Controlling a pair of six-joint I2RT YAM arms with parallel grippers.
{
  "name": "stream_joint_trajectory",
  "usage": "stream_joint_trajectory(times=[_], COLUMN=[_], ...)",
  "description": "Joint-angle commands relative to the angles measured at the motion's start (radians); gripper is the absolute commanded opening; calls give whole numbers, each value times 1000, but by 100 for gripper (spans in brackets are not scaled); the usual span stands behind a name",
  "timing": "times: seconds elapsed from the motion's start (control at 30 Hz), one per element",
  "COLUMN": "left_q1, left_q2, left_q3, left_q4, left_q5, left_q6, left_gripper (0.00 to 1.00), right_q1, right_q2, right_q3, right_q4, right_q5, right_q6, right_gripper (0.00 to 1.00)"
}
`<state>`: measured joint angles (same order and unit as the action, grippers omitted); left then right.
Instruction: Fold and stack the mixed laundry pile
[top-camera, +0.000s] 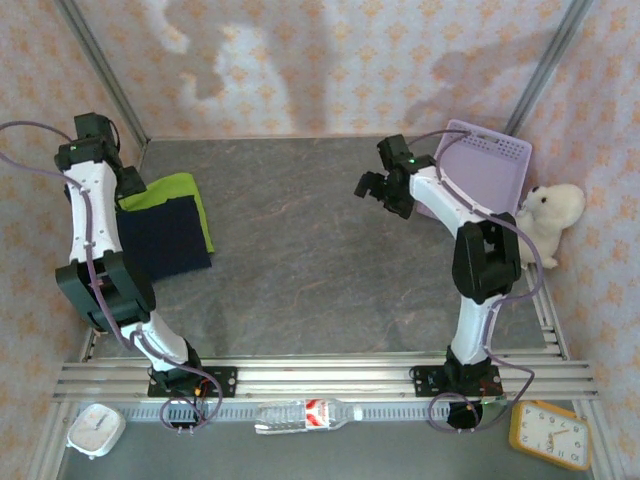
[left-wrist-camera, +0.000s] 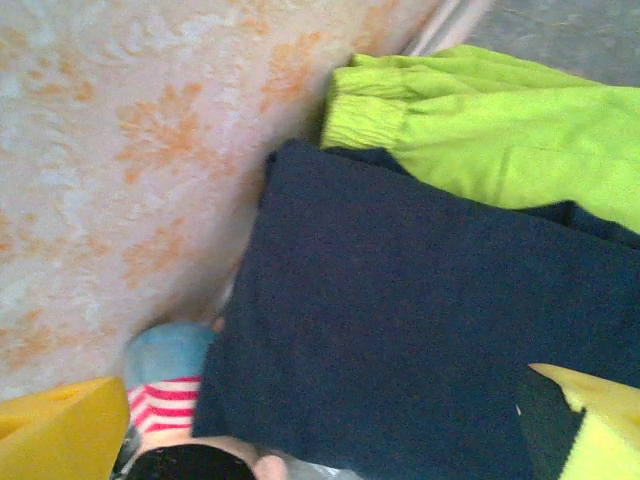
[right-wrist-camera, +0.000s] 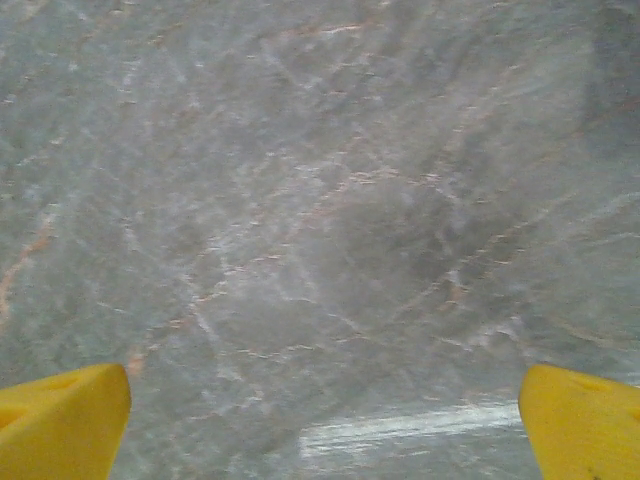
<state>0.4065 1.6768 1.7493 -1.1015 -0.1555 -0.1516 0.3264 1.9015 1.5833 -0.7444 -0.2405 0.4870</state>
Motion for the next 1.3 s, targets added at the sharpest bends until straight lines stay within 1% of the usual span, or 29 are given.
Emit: stream_joint_trajectory(times=[0.0, 0.13, 0.2, 0.3, 0.37, 0.5, 0.6, 0.7, 0.77, 0.83, 0.93, 0.97, 1.0, 1.07, 1.13, 1.17, 1.2, 1.27], left_q1=[-37, -95, -122, -167, -205, -285, -315, -353, -391, -407, -407, -407, -408, -408, -409, -418, -429, -447], left_q2=[-66, -125, -164, -228, -270, -370, -408, -439, -460, -469, -454, -448, -444, -430, -393, -367, -336, -263], left_q3=[-84, -235, -333, -470, -549, -724, -840, -969, -1049, -1124, -1208, -1234, -1263, -1308, -1325, -1322, -1320, -1326], left_q4=[58, 154, 225, 330, 388, 535, 655, 857, 1006, 1148, 1320, 1382, 1451, 1567, 1641, 1657, 1689, 1775], left_q5=[70, 151, 193, 217, 213, 162, 163, 154, 106, 61, 18, 14, 3, -27, -44, -65, -88, -120], left_q6=[-20, -41, -73, -112, -119, -106, -81, -15, 57, 97, 105, 107, 98, 63, 38, 47, 59, 77], left_gripper=[100, 100, 100, 100, 100, 100, 100, 100, 100, 100, 100, 100, 100, 100, 100, 100, 100, 100], right_q1=[-21, -45, -61, -73, -76, -84, -95, -115, -129, -151, -194, -208, -222, -242, -250, -255, -258, -267], right_q2=[-83, -160, -207, -286, -350, -486, -547, -602, -627, -631, -615, -610, -602, -581, -552, -536, -507, -411], right_q3=[-55, -174, -239, -356, -456, -689, -822, -958, -1034, -1081, -1116, -1134, -1151, -1155, -1155, -1155, -1155, -1148], right_q4=[-1, 50, 78, 157, 238, 472, 607, 771, 885, 974, 1086, 1153, 1216, 1278, 1334, 1367, 1405, 1476], right_q5=[102, 213, 262, 338, 412, 454, 508, 521, 531, 520, 509, 497, 482, 452, 425, 407, 393, 407], right_q6=[-67, -155, -208, -314, -365, -465, -500, -522, -532, -532, -511, -518, -516, -509, -515, -520, -533, -519], right_gripper=[99, 100, 100, 100, 100, 99, 100, 99, 99, 100, 100, 100, 100, 100, 100, 100, 100, 100])
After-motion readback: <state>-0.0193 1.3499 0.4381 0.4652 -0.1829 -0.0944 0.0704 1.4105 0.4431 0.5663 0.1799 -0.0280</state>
